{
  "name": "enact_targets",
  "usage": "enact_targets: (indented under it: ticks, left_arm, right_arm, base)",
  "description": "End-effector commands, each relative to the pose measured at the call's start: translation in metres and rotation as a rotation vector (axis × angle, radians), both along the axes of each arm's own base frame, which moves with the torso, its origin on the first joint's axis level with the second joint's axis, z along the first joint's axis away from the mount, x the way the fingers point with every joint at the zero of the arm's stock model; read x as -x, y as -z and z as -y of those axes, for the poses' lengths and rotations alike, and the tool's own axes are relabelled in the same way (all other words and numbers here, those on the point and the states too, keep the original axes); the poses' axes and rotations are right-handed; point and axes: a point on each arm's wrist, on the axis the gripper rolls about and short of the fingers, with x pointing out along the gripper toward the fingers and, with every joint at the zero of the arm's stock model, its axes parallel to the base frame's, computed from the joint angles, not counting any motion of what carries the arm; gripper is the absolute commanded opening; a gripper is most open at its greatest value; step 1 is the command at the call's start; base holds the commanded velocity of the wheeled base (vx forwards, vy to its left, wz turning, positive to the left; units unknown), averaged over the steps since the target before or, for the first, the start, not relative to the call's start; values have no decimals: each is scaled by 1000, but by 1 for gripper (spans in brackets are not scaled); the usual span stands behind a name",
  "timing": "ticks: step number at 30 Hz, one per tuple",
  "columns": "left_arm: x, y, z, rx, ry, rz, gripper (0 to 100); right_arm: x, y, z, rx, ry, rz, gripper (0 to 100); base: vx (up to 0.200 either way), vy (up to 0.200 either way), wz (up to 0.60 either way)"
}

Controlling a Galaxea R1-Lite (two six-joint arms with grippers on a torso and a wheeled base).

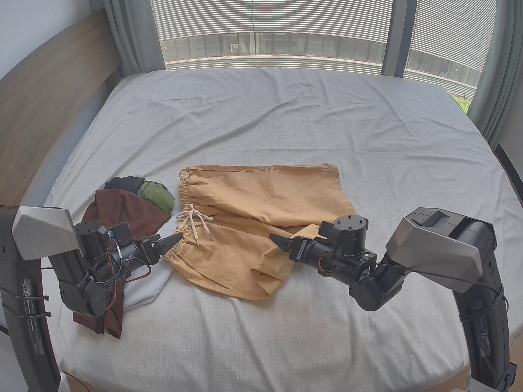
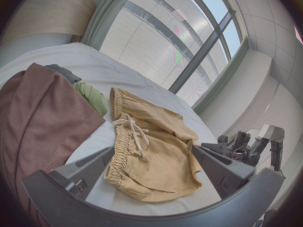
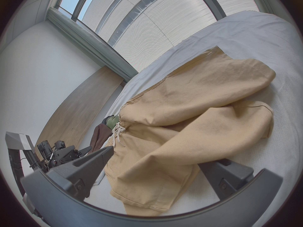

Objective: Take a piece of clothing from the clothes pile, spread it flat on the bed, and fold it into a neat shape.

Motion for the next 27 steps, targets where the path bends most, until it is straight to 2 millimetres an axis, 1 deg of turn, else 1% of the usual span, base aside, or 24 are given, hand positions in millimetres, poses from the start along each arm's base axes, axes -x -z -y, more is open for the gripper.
enact_targets:
  ticks: [1, 9, 11, 13, 17, 19, 22, 24, 25, 27]
  left_arm:
    - [0, 1, 0, 0, 0, -3, 100]
    - [0, 2, 0, 0, 0, -3, 100]
    - [0, 2, 1, 0, 3, -3, 100]
    - [0, 2, 1, 0, 2, -5, 100]
    - [0, 2, 1, 0, 2, -3, 100]
    - [0, 2, 1, 0, 2, -5, 100]
    - [0, 3, 1, 0, 2, -6, 100]
    - [0, 2, 1, 0, 2, -5, 100]
    - [0, 2, 1, 0, 2, -5, 100]
    - [0, 3, 1, 0, 2, -6, 100]
  right_arm:
    - [3, 1, 5, 3, 8, -14, 100]
    - [12, 6, 11, -10, 5, -20, 100]
    - [17, 11, 14, -11, -19, -35, 100]
    - [18, 15, 14, -4, -19, -45, 100]
    - [15, 23, 17, 4, -24, -61, 100]
    - [13, 28, 15, 4, -40, -62, 100]
    - [4, 28, 9, 2, -49, -29, 100]
    - [2, 30, 7, 6, -52, -33, 100]
    - [1, 31, 5, 10, -54, -38, 0]
    - [0, 33, 3, 18, -59, -45, 0]
  base:
    - [0, 0, 0]
    - [0, 0, 0]
    - [0, 0, 0]
    - [0, 0, 0]
    - [0, 0, 0]
    - [0, 0, 0]
    - [0, 0, 0]
    - [0, 0, 0]
    - [0, 0, 0]
    - [0, 0, 0]
